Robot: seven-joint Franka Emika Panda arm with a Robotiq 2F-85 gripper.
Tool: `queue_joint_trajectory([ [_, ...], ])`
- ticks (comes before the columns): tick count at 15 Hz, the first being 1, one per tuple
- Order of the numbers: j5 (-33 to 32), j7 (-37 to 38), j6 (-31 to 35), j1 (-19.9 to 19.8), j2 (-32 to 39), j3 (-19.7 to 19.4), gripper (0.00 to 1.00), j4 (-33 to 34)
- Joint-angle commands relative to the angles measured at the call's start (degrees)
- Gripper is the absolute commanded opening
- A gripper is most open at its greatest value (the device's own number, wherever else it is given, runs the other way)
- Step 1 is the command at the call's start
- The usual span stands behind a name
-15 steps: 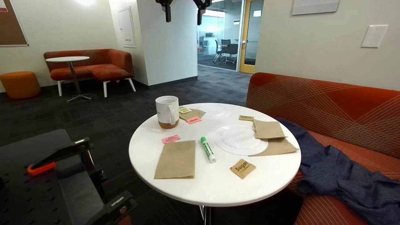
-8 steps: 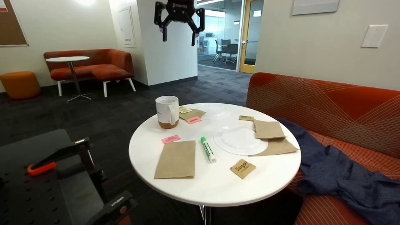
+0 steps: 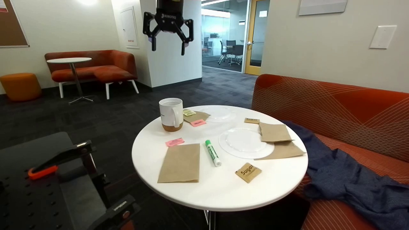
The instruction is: Move the white mug to the right side of the table
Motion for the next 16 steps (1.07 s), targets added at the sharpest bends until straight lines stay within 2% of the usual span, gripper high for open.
queue_joint_trajectory([
  [1,-3.6,3.1,5.7,-0.4,1.5,1.1,1.0,-1.7],
  [4,-5.2,5.0,10.8,-0.6,4.4,1.4,1.0,-2.2],
  [8,-7.7,6.6,13.8,-0.8,8.5,1.9,1.0,-1.6],
  [16,-16.0,12.1,15.4,0.1,14.8,1.4,1.0,0.5],
])
